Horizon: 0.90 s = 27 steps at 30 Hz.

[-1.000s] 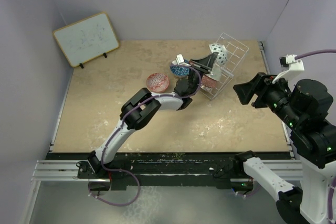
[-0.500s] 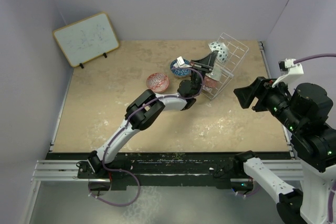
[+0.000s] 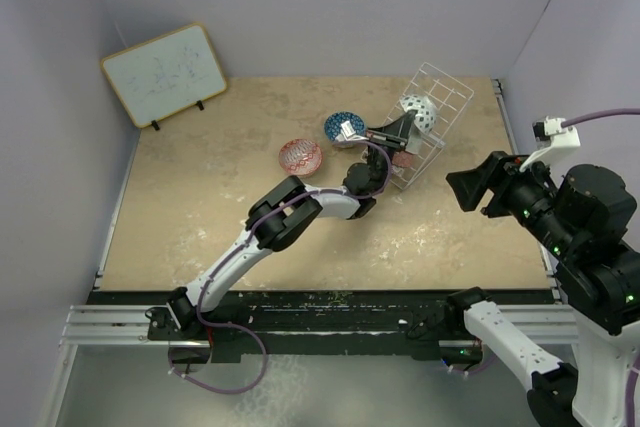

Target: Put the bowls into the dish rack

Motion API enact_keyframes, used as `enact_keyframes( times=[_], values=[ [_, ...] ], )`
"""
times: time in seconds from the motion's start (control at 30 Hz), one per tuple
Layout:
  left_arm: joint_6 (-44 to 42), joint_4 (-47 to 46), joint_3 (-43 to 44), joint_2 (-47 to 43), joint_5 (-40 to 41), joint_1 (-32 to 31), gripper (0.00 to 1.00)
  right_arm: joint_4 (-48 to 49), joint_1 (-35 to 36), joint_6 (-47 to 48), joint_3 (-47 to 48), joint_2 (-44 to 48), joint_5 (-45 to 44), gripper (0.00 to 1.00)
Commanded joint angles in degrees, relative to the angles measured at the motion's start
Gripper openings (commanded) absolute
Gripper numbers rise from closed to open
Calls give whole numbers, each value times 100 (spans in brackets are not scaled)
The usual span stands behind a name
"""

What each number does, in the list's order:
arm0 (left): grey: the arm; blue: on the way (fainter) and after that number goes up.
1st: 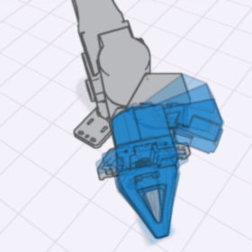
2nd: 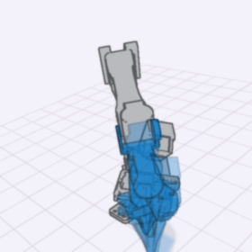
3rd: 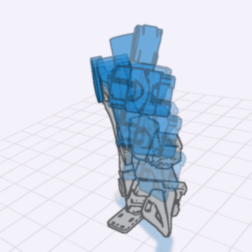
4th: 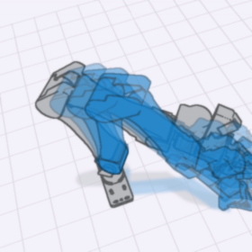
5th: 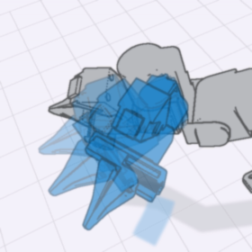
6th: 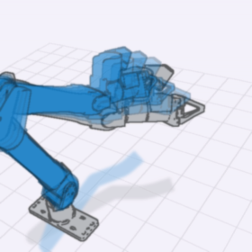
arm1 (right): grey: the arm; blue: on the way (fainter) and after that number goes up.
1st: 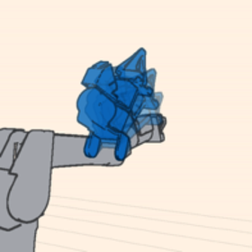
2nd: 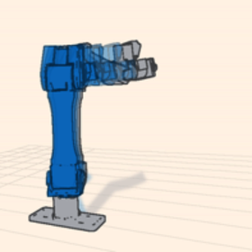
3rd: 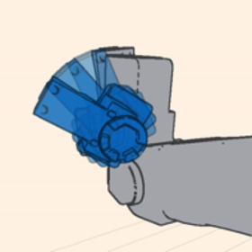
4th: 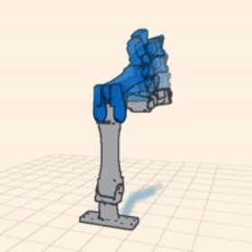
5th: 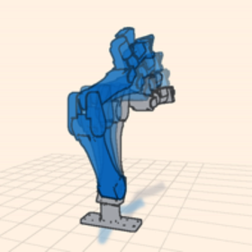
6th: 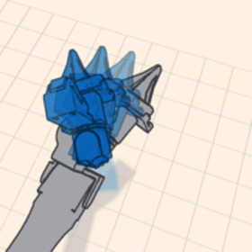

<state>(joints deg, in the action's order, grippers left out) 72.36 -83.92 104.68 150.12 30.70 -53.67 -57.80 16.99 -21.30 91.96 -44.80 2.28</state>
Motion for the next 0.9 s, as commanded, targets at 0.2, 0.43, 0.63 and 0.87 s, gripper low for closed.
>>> enact_keyframes(
  times=[0.2,0.43,0.63,0.87],
  values=[
    [216,-1046,-248,-353,258,-103,0,36,41,65,-69,102,37,68],
    [157,-663,-578,-676,376,-153,0,58,41,49,-91,121,53,68],
    [411,-414,-415,-554,454,-155,0,72,48,90,-124,121,35,68],
    [594,-183,-365,-533,449,-160,0,102,50,95,-165,120,54,68]
  ],
)
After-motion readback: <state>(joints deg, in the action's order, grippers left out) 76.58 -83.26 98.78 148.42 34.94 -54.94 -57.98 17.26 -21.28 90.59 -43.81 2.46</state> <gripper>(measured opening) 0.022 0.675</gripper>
